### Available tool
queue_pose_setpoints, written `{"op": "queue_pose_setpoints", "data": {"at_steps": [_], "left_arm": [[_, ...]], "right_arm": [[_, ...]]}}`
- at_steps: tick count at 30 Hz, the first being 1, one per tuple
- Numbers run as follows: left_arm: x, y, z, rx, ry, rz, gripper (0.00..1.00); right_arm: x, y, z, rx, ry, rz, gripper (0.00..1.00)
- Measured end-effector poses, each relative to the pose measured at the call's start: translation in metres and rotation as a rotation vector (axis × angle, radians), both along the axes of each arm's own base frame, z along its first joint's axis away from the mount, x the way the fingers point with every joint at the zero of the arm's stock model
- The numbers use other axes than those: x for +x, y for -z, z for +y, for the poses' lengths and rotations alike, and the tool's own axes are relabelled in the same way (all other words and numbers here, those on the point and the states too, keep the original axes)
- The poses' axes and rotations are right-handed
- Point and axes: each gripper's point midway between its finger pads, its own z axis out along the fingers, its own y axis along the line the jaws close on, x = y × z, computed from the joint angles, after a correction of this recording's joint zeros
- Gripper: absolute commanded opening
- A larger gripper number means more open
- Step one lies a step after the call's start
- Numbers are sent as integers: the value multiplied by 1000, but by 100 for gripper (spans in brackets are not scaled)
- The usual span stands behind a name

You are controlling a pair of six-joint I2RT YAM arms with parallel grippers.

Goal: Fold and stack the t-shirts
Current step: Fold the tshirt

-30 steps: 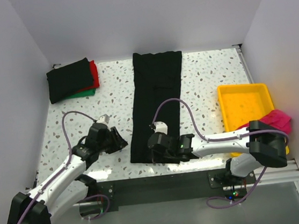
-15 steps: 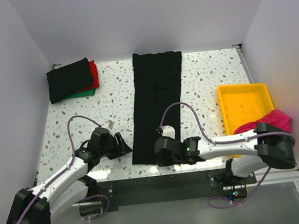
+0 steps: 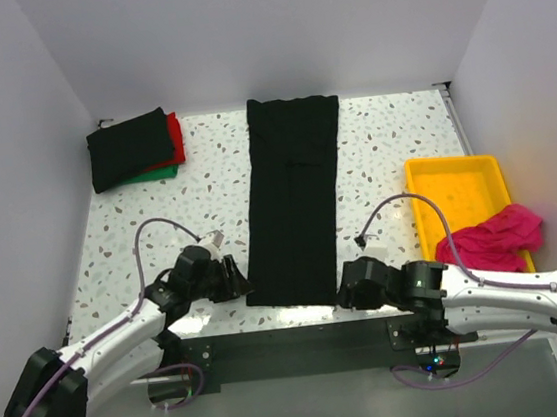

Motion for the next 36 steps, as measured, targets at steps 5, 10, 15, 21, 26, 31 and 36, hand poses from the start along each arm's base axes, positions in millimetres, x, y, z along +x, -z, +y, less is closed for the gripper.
{"op": "queue_pose_setpoints", "data": {"at_steps": [5, 10, 15, 21, 26, 31, 36], "left_arm": [[-4, 2, -7, -4, 30, -1, 44], [-7, 4, -12, -1, 44, 1, 39], [-10, 7, -14, 8, 42, 16, 26], [-12, 12, -13, 21, 26, 31, 7], [-17, 11, -14, 18, 30, 31, 0], [-28, 11, -16, 12, 45, 36, 0], [-46, 11, -17, 2, 68, 50, 0]], "right_arm": [[-2, 22, -12, -3, 47, 69, 47], [6, 37, -7, 42, 88, 150, 47], [12, 37, 13, 133, 71, 186, 46], [10, 37, 21, 184, 51, 198, 41], [8, 40, 17, 182, 50, 202, 12], [2, 44, 10, 167, 36, 210, 0], [-7, 39, 3, 174, 0, 209, 0]]}}
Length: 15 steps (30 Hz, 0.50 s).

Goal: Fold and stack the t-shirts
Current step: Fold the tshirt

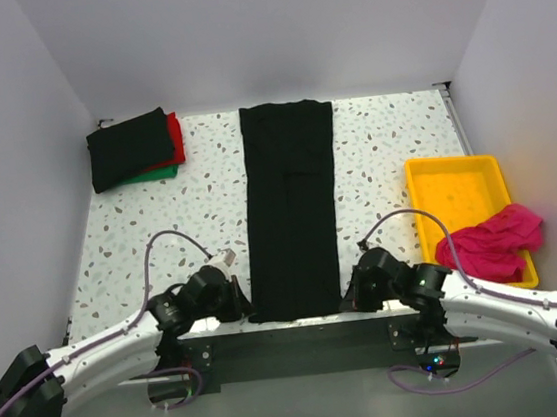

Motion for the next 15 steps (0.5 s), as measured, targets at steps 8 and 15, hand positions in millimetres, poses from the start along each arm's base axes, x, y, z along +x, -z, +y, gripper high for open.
{"op": "queue_pose_setpoints", "data": {"at_steps": [8, 15], "left_arm": [[-30, -6, -3, 33, 55, 31, 0], [3, -55, -21, 61, 9, -64, 0]], "right_arm": [[-15, -35, -10, 45, -84, -42, 0], [-1, -68, -4, -3, -128, -106, 0]]}}
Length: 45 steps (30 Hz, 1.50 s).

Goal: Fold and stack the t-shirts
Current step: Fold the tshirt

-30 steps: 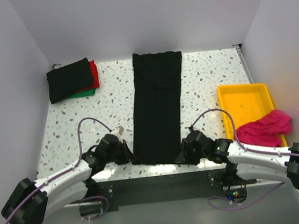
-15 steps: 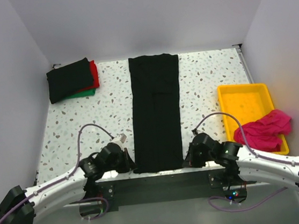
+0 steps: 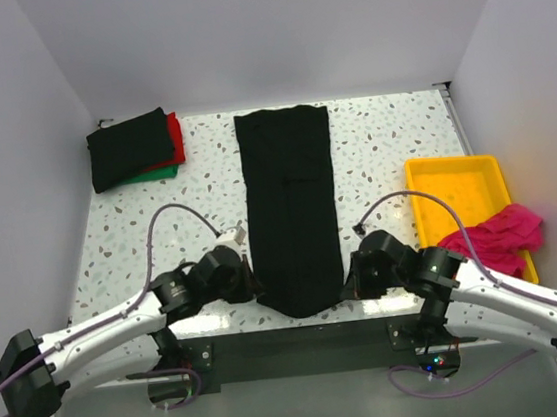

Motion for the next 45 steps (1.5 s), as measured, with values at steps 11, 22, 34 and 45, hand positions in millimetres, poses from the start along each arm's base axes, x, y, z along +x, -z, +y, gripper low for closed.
{"op": "queue_pose_setpoints", "data": {"at_steps": [11, 22, 34, 45], "left_arm": [[152, -26, -22, 51, -196, -62, 0], [296, -20, -28, 39, -362, -85, 0], [347, 7, 5, 64, -438, -58, 0], [371, -9, 14, 31, -418, -109, 51]], "right_arm": [[160, -27, 12, -139, 199, -87, 0], [310, -7, -17, -104, 344, -78, 0], [357, 19, -23, -82, 361, -46, 0], [383, 8, -29, -80, 354, -97, 41]]}}
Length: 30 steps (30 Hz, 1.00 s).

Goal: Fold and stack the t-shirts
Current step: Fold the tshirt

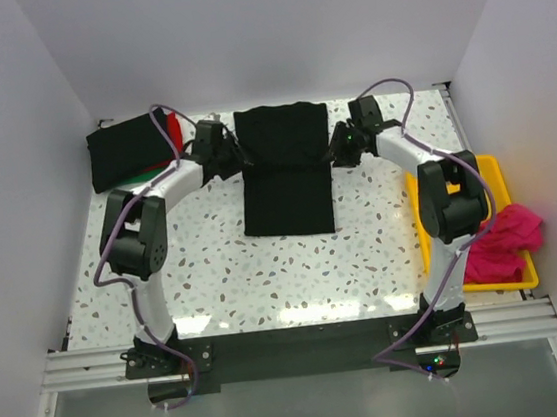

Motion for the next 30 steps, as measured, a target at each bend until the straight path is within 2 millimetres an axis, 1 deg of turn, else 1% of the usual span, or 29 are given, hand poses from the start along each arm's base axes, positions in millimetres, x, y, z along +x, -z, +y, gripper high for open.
{"op": "queue_pose_setpoints", "data": {"at_steps": [2, 4, 5, 6, 7, 8, 9, 11, 14, 17, 21, 22, 23, 26, 27, 30], "left_arm": [[2, -5, 5, -2, -7, -13, 51], [0, -11, 8, -8, -15, -22, 41], [-2, -14, 8, -12, -16, -29, 35], [-6, -18, 7, -21, -19, -33, 25], [-11, -21, 5, -29, -22, -40, 20], [-18, -23, 2, -31, -16, -41, 12], [-24, -24, -4, -37, -11, -44, 9], [-32, -25, -17, -45, 14, -49, 1], [-39, -16, -36, -47, 52, -37, 0], [-35, 1, -40, -35, 56, -12, 0], [-27, 26, -29, -11, 25, 29, 0], [-25, 32, -25, -3, 15, 38, 0], [-24, 37, -21, 3, 6, 47, 0], [-22, 50, -13, 15, -12, 67, 0], [-22, 55, -12, 14, -16, 75, 0], [-20, 56, -13, -2, -22, 56, 0]], "right_arm": [[2, -2, -3, -7, -5, -10, 42], [2, -3, -4, -15, -15, -18, 42], [1, -3, -4, -19, -21, -21, 40], [-1, -4, -3, -25, -26, -26, 32], [-4, -5, -2, -34, -35, -31, 31], [-9, -5, 1, -43, -44, -32, 29], [-13, -5, 4, -52, -54, -34, 26], [-22, -3, 16, -56, -85, -34, 23], [-28, 1, 31, -55, -120, -28, 22], [-26, 9, 35, -55, -128, -27, 21], [-17, 26, 32, -69, -114, -2, 21], [-15, 31, 30, -74, -108, 7, 19], [-15, 37, 29, -82, -105, 17, 15], [-15, 58, 25, -94, -94, 57, 13], [-13, 57, 26, -84, -94, 54, 13], [-10, 57, 26, -87, -86, 41, 14]]}}
